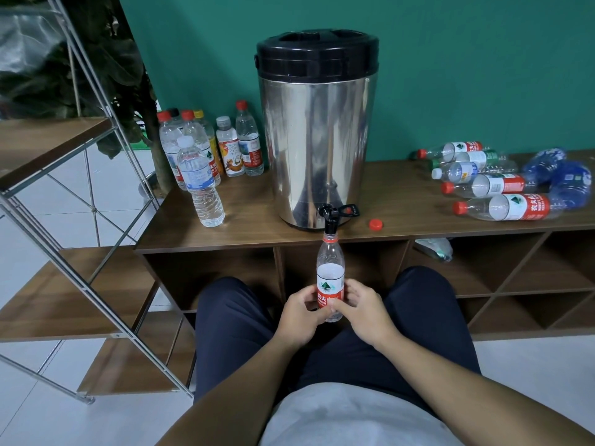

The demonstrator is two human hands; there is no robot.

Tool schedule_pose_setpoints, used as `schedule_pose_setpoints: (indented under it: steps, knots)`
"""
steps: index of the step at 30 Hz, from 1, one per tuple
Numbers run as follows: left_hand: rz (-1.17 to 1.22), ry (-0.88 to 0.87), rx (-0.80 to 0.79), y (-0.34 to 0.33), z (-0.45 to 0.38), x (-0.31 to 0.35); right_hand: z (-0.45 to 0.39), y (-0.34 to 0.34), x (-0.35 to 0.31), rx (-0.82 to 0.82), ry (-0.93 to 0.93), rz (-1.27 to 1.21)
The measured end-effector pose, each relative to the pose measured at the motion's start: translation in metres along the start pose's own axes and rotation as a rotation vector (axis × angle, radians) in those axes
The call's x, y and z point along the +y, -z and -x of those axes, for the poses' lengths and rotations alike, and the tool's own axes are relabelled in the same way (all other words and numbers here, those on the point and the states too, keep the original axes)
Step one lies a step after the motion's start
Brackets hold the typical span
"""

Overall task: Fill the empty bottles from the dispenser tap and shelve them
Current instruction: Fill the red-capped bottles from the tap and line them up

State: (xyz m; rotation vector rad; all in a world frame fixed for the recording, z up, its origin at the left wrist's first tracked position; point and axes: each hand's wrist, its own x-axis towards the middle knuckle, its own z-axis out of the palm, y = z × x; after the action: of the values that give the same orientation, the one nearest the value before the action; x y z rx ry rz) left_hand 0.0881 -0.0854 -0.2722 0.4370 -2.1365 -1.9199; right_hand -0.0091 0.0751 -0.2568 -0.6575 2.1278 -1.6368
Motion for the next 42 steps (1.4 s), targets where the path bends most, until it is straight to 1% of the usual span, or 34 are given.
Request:
schedule_pose_setpoints:
  steps: [12, 22, 42]
  knots:
    - [0.040, -0.014, 0.001, -0.0009, -0.0007, -0.0019, -0.0007, -0.0005, 0.0009, 0.000, -0.009, -0.013]
    - [0.015, -0.015, 0.003, -0.0008, -0.0002, -0.0002, -0.0002, -0.0002, 0.0007, -0.008, -0.010, -0.012]
    - [0.044, -0.010, -0.007, -0.0006, -0.0017, -0.0034, 0.0012, -0.0004, -0.0020, -0.001, -0.013, -0.011]
